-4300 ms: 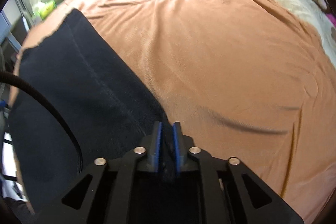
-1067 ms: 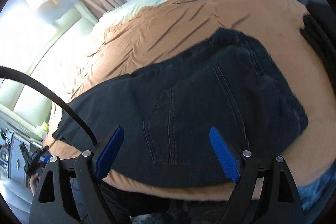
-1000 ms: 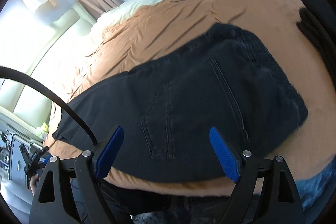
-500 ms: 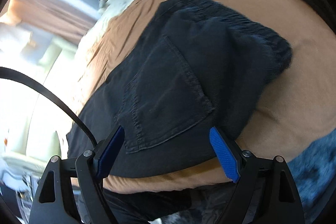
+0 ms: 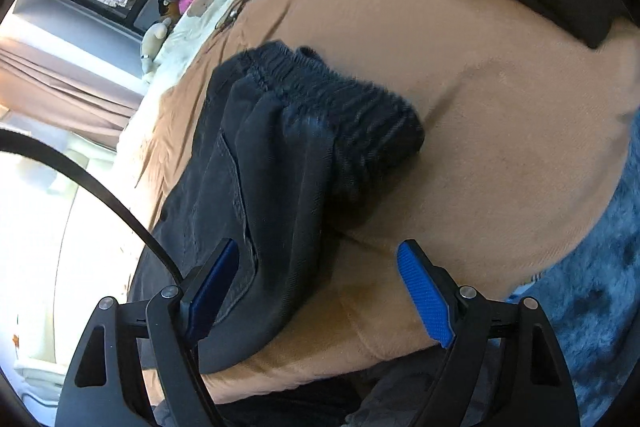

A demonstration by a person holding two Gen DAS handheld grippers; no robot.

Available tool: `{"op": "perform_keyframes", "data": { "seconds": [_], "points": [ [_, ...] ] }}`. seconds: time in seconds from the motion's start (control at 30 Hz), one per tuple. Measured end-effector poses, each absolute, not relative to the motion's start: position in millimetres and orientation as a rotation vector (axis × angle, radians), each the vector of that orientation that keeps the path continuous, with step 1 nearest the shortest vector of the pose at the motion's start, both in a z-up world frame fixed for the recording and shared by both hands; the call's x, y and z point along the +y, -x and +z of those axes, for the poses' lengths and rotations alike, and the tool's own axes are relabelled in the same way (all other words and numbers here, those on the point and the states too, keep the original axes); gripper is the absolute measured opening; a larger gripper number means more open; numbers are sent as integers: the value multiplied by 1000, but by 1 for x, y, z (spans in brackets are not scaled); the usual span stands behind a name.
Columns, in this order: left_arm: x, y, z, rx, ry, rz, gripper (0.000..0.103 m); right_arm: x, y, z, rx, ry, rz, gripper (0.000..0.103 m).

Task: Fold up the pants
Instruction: 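Grasp the elastic waistband of the black pants with the right tool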

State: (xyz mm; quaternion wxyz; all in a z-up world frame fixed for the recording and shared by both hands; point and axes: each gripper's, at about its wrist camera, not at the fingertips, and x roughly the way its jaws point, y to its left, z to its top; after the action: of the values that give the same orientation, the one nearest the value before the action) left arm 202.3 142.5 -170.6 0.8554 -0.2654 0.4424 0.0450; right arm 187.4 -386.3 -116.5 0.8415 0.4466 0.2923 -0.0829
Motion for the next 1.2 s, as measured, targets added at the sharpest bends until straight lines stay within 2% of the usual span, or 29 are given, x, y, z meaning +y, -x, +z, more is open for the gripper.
{"op": "perform_keyframes", "data": {
  "seconds": [0.13,0.37,0.53,0.57,0.6,0.67,0.73,0.83,0.9,1.1,1.2],
  "points": [
    [144,-205,-174,937,564,97,90,-394,-193,-88,596,-808,-238,82],
    [140,-209,-177,946,561,91,90,-382,-258,-68,808,-478,-164,83],
    [140,-210,-178,949,567,89,90,-371,-292,-73,881,-315,-160,82],
    [141,-211,-178,949,566,89,90,-372,-296,-76,889,-297,-163,76],
    [141,-211,-179,949,566,88,90,-373,-298,-78,895,-294,-162,57],
    [141,-211,-179,949,567,89,90,-373,-302,-82,909,-311,-161,49],
    [141,-211,-179,952,567,90,90,-370,-298,-77,898,-301,-161,24],
    [141,-211,-180,955,566,94,90,-368,-287,-67,878,-329,-159,17],
    [141,-211,-180,954,570,96,90,-364,-279,-60,868,-320,-162,16],
    [148,-208,-178,941,568,108,90,-358,-257,-47,856,-355,-167,16],
    [151,-207,-179,941,569,116,90,-346,-249,-37,816,-342,-154,20]
  ]
}}
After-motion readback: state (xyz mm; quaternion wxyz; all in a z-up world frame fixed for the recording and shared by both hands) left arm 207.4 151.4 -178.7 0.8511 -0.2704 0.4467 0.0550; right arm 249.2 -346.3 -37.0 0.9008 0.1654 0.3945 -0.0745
